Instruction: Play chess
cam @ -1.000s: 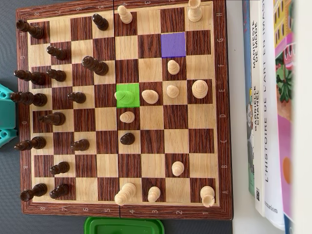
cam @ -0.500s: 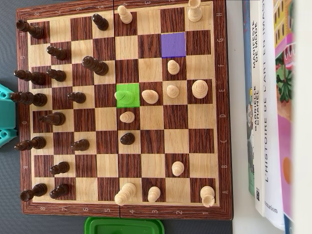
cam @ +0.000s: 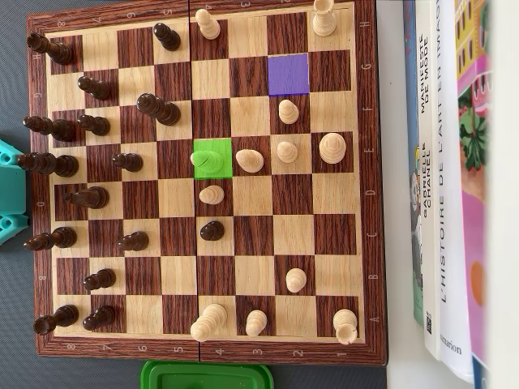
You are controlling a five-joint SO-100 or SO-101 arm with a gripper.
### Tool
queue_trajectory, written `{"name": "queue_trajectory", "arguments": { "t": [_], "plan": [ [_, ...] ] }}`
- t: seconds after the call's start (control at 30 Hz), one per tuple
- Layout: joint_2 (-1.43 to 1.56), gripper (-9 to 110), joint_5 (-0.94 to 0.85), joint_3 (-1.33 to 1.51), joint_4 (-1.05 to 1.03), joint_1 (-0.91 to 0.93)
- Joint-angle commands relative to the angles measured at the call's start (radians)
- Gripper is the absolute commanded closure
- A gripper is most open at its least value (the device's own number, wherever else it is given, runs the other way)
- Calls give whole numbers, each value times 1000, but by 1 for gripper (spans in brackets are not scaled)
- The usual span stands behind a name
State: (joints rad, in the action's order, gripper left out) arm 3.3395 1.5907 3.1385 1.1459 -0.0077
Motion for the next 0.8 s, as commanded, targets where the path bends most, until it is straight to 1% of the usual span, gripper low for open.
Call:
{"name": "queue_trajectory", "arguments": {
  "t": [0.0,0.17,0.43,0.77],
  "plan": [
    [9,89,0,20,83,5],
    [9,89,0,20,202,6],
    [9,89,-2,20,337,6],
    [9,89,-2,20,462,8]
  ]
}}
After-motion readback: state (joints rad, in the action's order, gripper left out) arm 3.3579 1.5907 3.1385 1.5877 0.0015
